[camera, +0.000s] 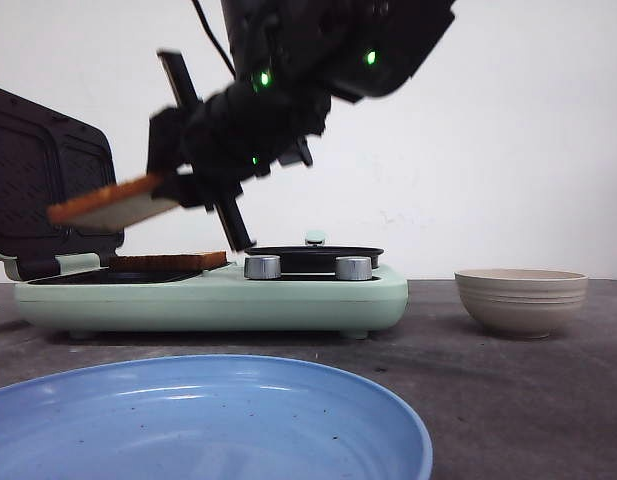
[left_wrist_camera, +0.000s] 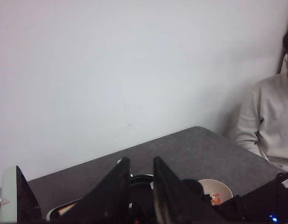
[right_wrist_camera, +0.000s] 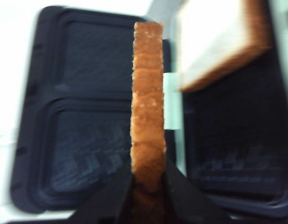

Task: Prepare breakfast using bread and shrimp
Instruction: 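Carry the bread with the right gripper and lay it on the first slice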

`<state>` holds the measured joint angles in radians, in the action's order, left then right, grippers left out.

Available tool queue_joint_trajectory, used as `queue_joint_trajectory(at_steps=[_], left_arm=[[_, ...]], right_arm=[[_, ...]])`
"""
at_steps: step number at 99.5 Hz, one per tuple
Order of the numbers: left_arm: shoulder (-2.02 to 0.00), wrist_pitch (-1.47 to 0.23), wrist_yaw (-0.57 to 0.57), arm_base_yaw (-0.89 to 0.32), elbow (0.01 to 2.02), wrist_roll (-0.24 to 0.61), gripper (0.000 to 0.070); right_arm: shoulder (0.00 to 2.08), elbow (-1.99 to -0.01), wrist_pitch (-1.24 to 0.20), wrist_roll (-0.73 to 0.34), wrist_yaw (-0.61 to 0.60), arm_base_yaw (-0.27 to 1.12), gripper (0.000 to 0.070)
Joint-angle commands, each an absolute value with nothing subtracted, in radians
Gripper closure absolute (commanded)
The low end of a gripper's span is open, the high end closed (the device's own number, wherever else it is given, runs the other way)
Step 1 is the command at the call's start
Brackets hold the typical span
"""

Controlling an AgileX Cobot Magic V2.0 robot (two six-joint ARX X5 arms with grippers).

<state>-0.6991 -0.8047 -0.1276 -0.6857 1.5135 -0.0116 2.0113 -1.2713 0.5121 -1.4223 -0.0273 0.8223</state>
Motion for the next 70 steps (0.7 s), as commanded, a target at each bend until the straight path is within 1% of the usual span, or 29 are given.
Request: queue_joint_trajectory(at_steps=[1,12,20,43,58,70], left_arm=[[-0.704,-0.799,-0.126,-0.694,1.529,-0.014,0.0686],[-0.704,-0.808,-0.126,-0.694,1.529,-0.014,0.0686],[-0.704,-0.813,-0.126,-0.694,1.529,-0.014,0.0686],[-0.704,-0.815,-0.126,-0.694,1.529,-0.015,0.0686],[-0.704,-0.815,-0.126,-0.694,1.529,-0.015,0.0686],[-0.704,-0.816,-0.126,-0.694,1.529,-0.019,0.0686]], right_arm=[[2.041,-1.291,0.524,-1.441,-0.03,0.826,0.07],[2.053,-1.293,0.535,-1.448,-0.063,0.813,0.07],[2.063,-1.298,0.537,-1.456,-0.063,0.813,0.07],[2.108,-1.37,0.537,-1.456,-0.127,0.81,0.07],[2.117,-1.388,0.486,-1.456,-0.099,0.816,0.07],[2.117,-1.388,0.444,-1.468,-0.102,0.816,0.07]])
